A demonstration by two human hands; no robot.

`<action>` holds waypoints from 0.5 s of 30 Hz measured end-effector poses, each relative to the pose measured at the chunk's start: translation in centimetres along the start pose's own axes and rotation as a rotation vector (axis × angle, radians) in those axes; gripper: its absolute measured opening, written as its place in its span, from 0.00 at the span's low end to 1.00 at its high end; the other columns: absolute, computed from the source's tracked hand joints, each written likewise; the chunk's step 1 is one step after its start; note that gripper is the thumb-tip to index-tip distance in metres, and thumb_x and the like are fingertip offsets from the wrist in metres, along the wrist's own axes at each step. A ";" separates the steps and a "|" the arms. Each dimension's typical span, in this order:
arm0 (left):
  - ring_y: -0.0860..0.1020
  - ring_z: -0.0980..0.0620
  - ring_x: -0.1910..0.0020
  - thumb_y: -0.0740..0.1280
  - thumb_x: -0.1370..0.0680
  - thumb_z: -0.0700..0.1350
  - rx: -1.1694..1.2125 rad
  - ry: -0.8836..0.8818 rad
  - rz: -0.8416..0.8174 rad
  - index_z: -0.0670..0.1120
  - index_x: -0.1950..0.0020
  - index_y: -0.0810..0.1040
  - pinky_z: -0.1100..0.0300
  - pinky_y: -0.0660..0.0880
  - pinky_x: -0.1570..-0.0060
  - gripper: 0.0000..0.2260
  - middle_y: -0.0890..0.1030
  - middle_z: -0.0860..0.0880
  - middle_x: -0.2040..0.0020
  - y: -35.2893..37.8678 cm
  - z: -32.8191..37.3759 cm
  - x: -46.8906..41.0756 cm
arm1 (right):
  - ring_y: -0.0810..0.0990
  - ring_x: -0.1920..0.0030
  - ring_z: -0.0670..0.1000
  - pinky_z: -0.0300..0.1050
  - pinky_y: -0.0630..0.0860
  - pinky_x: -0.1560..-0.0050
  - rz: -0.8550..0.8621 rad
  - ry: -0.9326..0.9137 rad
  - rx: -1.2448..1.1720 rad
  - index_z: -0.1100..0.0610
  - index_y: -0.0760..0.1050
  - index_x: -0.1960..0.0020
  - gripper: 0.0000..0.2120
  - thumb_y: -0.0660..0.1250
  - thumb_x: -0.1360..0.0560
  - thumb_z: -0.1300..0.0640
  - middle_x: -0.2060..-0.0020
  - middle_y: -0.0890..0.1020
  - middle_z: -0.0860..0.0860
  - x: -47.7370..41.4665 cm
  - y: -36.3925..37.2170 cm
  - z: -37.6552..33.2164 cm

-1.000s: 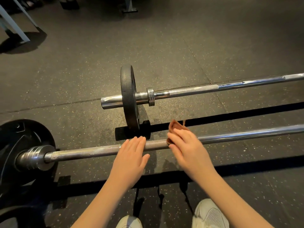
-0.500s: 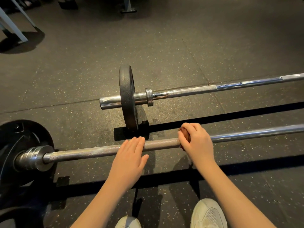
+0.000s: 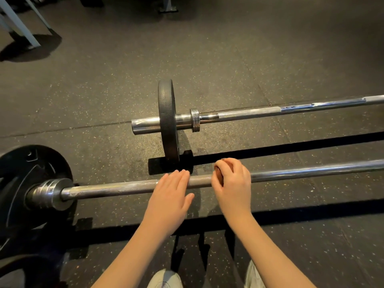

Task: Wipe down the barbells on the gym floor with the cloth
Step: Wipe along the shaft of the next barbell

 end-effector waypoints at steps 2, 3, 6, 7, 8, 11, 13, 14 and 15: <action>0.72 0.47 0.32 0.50 0.22 0.56 -0.026 0.013 -0.018 0.42 0.29 0.70 0.52 0.60 0.31 0.28 0.74 0.46 0.32 0.3 -0.2 0.0 | 0.76 0.49 0.55 0.47 0.69 0.47 -0.051 -0.103 -0.028 0.55 0.78 0.50 0.08 0.64 0.26 0.53 0.49 0.78 0.53 0.5 1.2 -2.6; 0.73 0.47 0.33 0.50 0.22 0.56 -0.031 0.020 -0.018 0.42 0.29 0.70 0.52 0.61 0.31 0.28 0.75 0.46 0.32 0.3 -0.3 0.1 | 0.76 0.49 0.55 0.48 0.71 0.48 -0.082 -0.193 -0.035 0.55 0.78 0.51 0.09 0.63 0.26 0.53 0.49 0.78 0.54 0.8 1.6 -3.7; 0.64 0.49 0.26 0.43 0.23 0.59 0.008 0.027 -0.022 0.44 0.24 0.62 0.58 0.49 0.28 0.32 0.67 0.48 0.26 -0.3 -0.2 0.3 | 0.78 0.53 0.57 0.51 0.77 0.53 -0.147 -0.350 -0.009 0.57 0.79 0.52 0.08 0.65 0.27 0.54 0.51 0.79 0.55 0.5 1.4 -3.2; 0.59 0.51 0.25 0.40 0.23 0.60 0.018 0.033 -0.009 0.45 0.22 0.57 0.59 0.45 0.28 0.33 0.63 0.49 0.24 -0.6 -0.1 0.2 | 0.78 0.54 0.57 0.51 0.78 0.55 -0.133 -0.304 0.006 0.57 0.79 0.53 0.06 0.67 0.28 0.57 0.51 0.79 0.54 0.0 0.7 -1.7; 0.55 0.52 0.23 0.40 0.22 0.60 0.018 0.037 -0.001 0.47 0.21 0.54 0.60 0.41 0.28 0.32 0.59 0.51 0.23 -0.8 0.0 0.2 | 0.78 0.55 0.57 0.52 0.77 0.56 -0.105 -0.211 0.018 0.58 0.79 0.53 0.06 0.70 0.29 0.59 0.52 0.79 0.55 -0.6 0.0 0.0; 0.50 0.54 0.23 0.47 0.17 0.56 0.032 0.033 -0.004 0.48 0.21 0.49 0.61 0.38 0.28 0.26 0.54 0.52 0.21 -0.8 0.0 0.2 | 0.77 0.51 0.60 0.55 0.75 0.50 -0.002 0.027 0.043 0.60 0.80 0.51 0.07 0.71 0.30 0.62 0.50 0.79 0.56 -0.7 -1.1 2.3; 0.51 0.53 0.22 0.44 0.18 0.58 0.034 0.030 0.001 0.47 0.21 0.51 0.62 0.37 0.29 0.28 0.55 0.51 0.21 -0.9 0.0 0.3 | 0.76 0.46 0.59 0.55 0.74 0.45 -0.029 -0.039 0.024 0.59 0.79 0.49 0.10 0.65 0.26 0.56 0.47 0.78 0.56 0.3 0.2 -0.5; 0.52 0.52 0.23 0.39 0.22 0.60 0.029 0.031 0.000 0.47 0.21 0.51 0.62 0.37 0.30 0.32 0.56 0.51 0.22 -0.9 0.0 0.2 | 0.76 0.45 0.58 0.54 0.73 0.44 -0.077 -0.110 -0.011 0.58 0.79 0.49 0.11 0.63 0.25 0.53 0.47 0.78 0.56 0.8 1.1 -2.2; 0.53 0.52 0.23 0.35 0.25 0.61 0.029 0.037 -0.009 0.47 0.21 0.52 0.62 0.38 0.30 0.36 0.56 0.50 0.22 -0.8 0.0 0.3 | 0.76 0.45 0.58 0.54 0.73 0.44 -0.123 -0.184 -0.044 0.58 0.79 0.49 0.12 0.62 0.25 0.52 0.47 0.78 0.55 1.1 1.7 -3.5</action>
Point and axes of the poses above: each hand's wrist, its own x-axis away from the middle knuckle, its own y-axis out of the palm, z = x × y, the point moved 9 cm from there along -x, towards the middle knuckle
